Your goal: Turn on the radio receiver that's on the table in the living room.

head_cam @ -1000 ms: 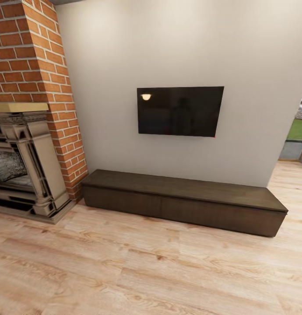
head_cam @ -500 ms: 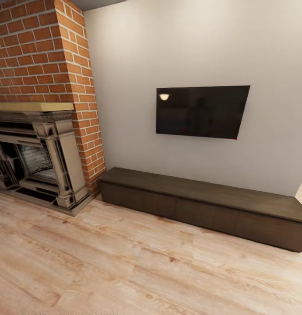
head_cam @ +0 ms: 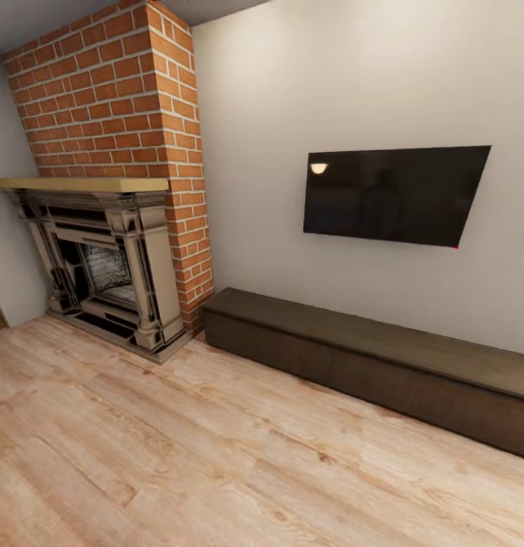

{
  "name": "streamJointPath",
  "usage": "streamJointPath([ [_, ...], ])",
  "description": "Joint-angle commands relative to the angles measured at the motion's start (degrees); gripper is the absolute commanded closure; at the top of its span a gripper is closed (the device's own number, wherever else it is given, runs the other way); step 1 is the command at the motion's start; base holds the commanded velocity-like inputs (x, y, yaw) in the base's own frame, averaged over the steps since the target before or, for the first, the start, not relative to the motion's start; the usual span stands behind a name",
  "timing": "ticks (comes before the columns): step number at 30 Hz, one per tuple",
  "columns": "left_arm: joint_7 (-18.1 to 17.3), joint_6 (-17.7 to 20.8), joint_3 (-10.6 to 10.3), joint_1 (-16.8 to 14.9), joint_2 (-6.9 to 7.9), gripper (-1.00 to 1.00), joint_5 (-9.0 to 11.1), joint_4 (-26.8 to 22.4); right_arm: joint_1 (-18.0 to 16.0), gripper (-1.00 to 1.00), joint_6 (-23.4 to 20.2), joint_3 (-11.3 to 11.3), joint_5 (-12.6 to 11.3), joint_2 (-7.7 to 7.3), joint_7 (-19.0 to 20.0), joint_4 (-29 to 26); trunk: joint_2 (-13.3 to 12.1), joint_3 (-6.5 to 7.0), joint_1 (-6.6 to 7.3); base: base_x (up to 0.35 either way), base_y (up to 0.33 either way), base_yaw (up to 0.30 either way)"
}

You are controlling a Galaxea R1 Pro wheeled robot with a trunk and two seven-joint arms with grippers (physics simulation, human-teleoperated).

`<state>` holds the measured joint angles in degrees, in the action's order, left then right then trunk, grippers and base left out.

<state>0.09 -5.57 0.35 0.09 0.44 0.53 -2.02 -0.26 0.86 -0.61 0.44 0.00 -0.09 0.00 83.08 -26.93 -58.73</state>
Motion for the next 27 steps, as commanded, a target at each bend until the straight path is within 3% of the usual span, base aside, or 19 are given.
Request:
streamJointPath([
  [1,0.0,0.0,0.0,0.0,0.00,-1.00,0.0,0.0,0.0,-1.00,0.0,0.0,0.0,0.00,0.0,0.0,0.0,0.00,0.00,0.000,0.000,0.271],
  [27,0.0,0.0,0.0,0.0,0.00,-1.00,0.0,0.0,0.0,-1.00,1.1,0.0,0.0,0.00,0.0,0.0,0.0,0.00,0.00,0.000,0.000,0.271],
])
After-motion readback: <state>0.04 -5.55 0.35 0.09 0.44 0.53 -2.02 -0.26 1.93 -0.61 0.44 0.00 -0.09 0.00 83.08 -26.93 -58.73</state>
